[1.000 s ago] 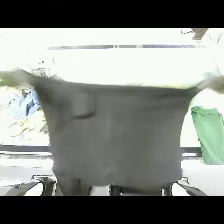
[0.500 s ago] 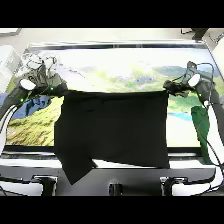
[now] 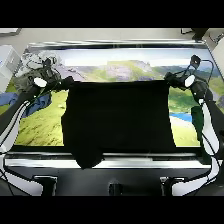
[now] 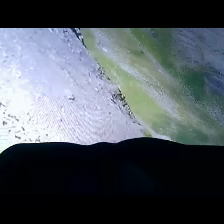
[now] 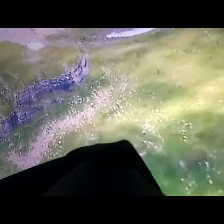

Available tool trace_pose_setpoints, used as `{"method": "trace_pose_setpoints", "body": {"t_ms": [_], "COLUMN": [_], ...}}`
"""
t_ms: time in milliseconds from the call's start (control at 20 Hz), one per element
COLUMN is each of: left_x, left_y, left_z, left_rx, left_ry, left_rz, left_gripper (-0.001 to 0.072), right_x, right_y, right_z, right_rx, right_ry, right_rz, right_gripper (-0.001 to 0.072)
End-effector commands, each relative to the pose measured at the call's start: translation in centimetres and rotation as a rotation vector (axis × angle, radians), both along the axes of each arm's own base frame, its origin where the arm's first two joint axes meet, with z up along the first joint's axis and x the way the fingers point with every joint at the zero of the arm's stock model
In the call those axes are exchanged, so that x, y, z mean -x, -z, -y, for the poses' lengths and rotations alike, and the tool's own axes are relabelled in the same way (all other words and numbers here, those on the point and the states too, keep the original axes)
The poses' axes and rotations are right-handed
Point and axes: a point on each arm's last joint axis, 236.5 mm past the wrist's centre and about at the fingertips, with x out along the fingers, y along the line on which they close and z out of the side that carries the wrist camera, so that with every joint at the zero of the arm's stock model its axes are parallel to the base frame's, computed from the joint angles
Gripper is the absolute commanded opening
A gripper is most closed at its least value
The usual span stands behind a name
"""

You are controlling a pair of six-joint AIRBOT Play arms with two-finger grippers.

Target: Fold the clothes and pants, and hang the long-sleeved shirts on hangers.

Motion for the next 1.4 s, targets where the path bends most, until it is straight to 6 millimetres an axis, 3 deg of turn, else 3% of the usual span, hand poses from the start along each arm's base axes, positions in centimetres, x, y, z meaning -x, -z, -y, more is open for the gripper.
{"method": "trace_pose_setpoints", "body": {"t_ms": [0, 50, 150, 250, 300, 400, 550, 700, 950, 1100, 1150, 1200, 1250, 1300, 1350], "left_x": [0.4, 1.5, 4.0, 8.1, 10.7, 15.3, 19.8, 21.2, 21.0, 21.2, 21.3, 21.3, 21.6, 22.0, 22.3], "left_y": [1.1, 1.0, -1.1, -2.6, -2.3, 0.1, 5.1, 7.2, 6.4, 6.8, 6.9, 6.7, 6.2, 5.4, 4.4], "left_z": [0.7, 0.8, -0.2, -2.1, -2.4, -0.9, -0.9, -1.1, -1.3, -1.5, -1.4, -1.1, -1.2, -1.8, -2.7], "left_rx": [0.025, 0.039, 0.012, -0.065, -0.071, -0.051, -0.079, -0.069, -0.081, -0.087, -0.077, -0.060, -0.052, -0.050, -0.051], "left_ry": [0.018, 0.053, 0.141, 0.220, 0.240, 0.307, 0.323, 0.288, 0.288, 0.285, 0.277, 0.279, 0.288, 0.302, 0.312], "left_rz": [-0.041, -0.082, -0.137, -0.234, -0.329, -0.491, -0.646, -0.689, -0.668, -0.682, -0.691, -0.693, -0.705, -0.720, -0.725], "left_gripper": [0.0030, 0.0029, 0.0029, 0.0029, 0.0030, 0.0030, 0.0029, 0.0030, 0.0030, 0.0032, 0.0065, 0.0264, 0.0537, 0.0611, 0.0611], "right_x": [1.7, 2.5, 4.4, 8.3, 10.8, 15.6, 19.0, 20.4, 20.5, 20.7, 20.6, 20.6, 20.8, 21.3, 21.9], "right_y": [2.4, 2.7, 1.0, -0.7, -0.5, 1.6, 5.4, 7.2, 7.3, 7.4, 7.4, 7.3, 6.7, 5.9, 4.7], "right_z": [-0.7, -0.5, 0.7, 1.7, 1.3, 0.1, -0.6, -0.9, -0.6, -0.2, -0.3, -0.3, -0.2, 0.4, 1.1], "right_rx": [-0.026, -0.026, -0.030, -0.045, -0.048, -0.078, -0.115, -0.117, -0.105, -0.091, -0.097, -0.099, -0.096, -0.085, -0.094], "right_ry": [-0.027, -0.034, -0.030, -0.051, -0.099, -0.168, -0.171, -0.188, -0.186, -0.181, -0.169, -0.167, -0.173, -0.182, -0.192], "right_rz": [-0.119, -0.160, -0.201, -0.305, -0.398, -0.592, -0.709, -0.746, -0.751, -0.760, -0.758, -0.756, -0.770, -0.795, -0.818], "right_gripper": [0.0036, 0.0036, 0.0037, 0.0037, 0.0037, 0.0037, 0.0037, 0.0037, 0.0037, 0.0038, 0.0039, 0.0081, 0.0309, 0.0474, 0.0504]}}
